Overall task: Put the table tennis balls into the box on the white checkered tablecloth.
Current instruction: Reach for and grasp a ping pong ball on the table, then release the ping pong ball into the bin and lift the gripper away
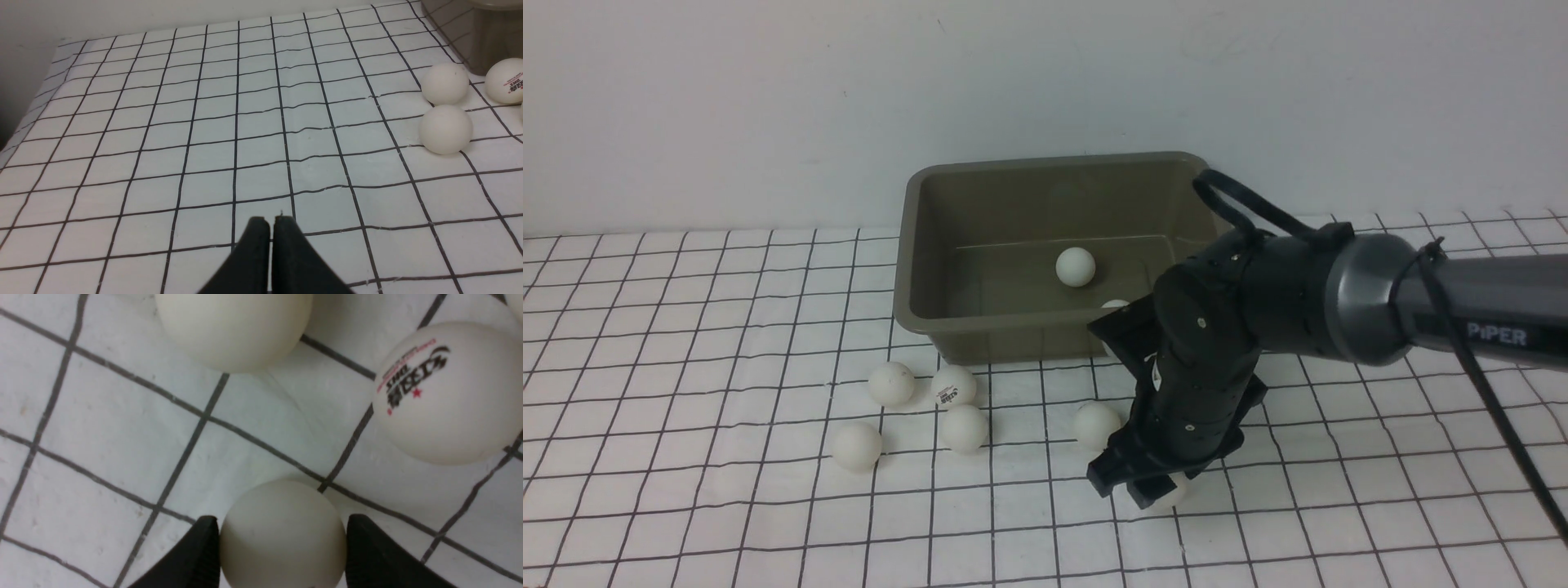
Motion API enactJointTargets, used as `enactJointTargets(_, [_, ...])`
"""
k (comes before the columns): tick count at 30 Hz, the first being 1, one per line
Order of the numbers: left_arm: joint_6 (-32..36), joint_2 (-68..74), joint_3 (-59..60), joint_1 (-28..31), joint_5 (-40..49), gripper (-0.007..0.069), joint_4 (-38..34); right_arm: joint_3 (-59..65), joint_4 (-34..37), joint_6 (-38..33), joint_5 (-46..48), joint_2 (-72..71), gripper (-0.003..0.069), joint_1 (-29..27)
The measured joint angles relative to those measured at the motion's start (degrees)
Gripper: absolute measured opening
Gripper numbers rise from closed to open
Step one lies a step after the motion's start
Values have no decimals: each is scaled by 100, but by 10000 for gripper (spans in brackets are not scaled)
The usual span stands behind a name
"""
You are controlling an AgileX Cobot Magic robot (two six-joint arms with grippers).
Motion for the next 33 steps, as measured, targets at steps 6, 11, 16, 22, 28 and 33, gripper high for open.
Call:
enactJointTargets(6, [0, 0, 0, 0, 0, -4, 0, 0, -11, -38, 408, -73, 356, 0])
enactJointTargets(11, [0, 0, 0, 0, 0, -4, 0, 0, 50, -134, 556, -436, 356, 12])
enactJointTargets(16, [0, 0, 0, 0, 0, -4, 0, -9, 87, -185, 597, -855, 356, 32])
enactJointTargets(22, [0, 0, 0, 0, 0, -4, 0, -395, 18, -270, 650, -1167, 356, 40])
enactJointTargets(28, [0, 0, 0, 0, 0, -4, 0, -1660, -800, -268, 101, -785, 356, 40])
enactJointTargets(33, [0, 0, 0, 0, 0, -4, 0, -2404, -1447, -201, -83, -70, 356, 40])
